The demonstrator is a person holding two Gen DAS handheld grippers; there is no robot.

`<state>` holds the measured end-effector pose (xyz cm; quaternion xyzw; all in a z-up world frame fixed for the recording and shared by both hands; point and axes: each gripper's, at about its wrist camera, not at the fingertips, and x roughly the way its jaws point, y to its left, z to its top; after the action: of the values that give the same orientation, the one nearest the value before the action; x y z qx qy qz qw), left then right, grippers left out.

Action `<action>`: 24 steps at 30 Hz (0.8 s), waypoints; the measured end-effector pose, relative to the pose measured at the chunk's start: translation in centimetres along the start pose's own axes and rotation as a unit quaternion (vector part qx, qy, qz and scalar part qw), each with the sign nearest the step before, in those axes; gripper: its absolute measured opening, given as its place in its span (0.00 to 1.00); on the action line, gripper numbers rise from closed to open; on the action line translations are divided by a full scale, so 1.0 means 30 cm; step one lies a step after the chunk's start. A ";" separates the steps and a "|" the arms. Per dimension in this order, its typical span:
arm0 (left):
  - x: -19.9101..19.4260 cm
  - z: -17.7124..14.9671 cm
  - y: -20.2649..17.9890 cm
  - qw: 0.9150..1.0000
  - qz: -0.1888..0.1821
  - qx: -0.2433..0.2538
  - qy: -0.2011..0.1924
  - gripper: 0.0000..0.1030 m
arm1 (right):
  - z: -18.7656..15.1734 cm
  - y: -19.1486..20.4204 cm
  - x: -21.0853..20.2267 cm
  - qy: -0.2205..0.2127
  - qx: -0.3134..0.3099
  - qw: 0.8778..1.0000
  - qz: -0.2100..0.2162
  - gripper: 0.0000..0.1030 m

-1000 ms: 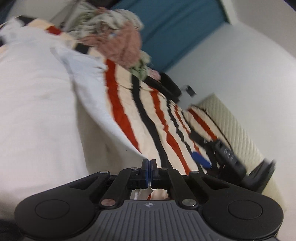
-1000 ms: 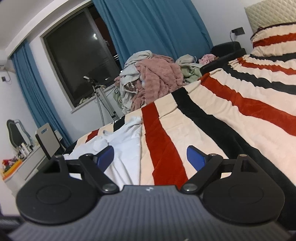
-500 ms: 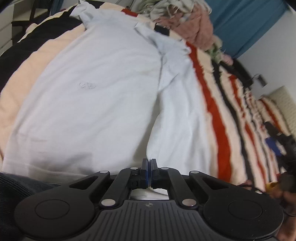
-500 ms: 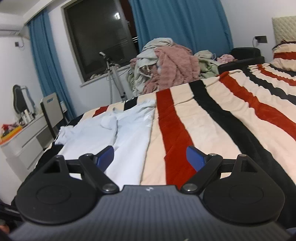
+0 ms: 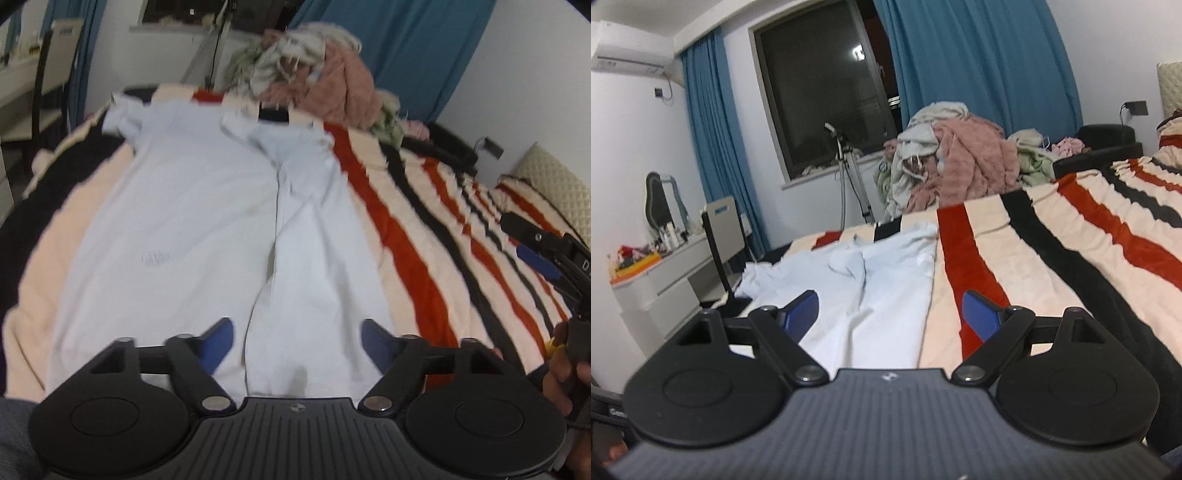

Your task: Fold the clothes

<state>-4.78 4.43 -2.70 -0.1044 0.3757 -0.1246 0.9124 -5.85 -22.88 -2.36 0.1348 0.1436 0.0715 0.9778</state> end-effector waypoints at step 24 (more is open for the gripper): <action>-0.658 0.143 -0.106 0.983 0.007 -0.013 -0.184 0.97 | 0.340 0.337 -0.257 -0.090 -0.013 0.996 0.020 0.84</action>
<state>-15.76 7.87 14.22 -0.1344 0.2033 -0.0921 0.9655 -11.12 -17.08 11.92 0.1312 0.0510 0.0804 0.9868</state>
